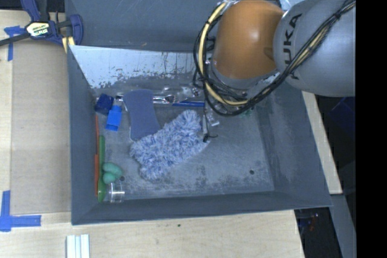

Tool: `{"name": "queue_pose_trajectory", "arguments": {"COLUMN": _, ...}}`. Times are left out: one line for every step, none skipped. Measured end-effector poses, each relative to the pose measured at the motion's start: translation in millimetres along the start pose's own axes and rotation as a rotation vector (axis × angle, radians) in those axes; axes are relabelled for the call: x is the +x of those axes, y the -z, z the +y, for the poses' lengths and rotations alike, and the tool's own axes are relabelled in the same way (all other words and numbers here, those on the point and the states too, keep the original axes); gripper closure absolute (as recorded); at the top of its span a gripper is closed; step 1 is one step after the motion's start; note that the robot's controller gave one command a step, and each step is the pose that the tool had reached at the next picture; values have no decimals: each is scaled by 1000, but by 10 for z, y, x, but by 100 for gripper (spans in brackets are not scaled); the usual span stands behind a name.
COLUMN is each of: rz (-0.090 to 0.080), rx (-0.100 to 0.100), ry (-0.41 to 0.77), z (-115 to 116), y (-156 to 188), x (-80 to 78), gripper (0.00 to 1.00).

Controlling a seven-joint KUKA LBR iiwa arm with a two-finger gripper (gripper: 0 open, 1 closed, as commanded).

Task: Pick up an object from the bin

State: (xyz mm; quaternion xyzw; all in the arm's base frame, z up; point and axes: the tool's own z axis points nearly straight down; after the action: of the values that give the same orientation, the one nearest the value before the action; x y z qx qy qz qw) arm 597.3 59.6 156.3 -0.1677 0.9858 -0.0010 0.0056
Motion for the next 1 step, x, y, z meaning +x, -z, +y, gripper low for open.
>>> {"name": "queue_pose_trajectory", "arguments": {"rz": 5, "rx": -6, "ry": 225, "z": 526, "y": -564, "x": 120, "gripper": 0}}
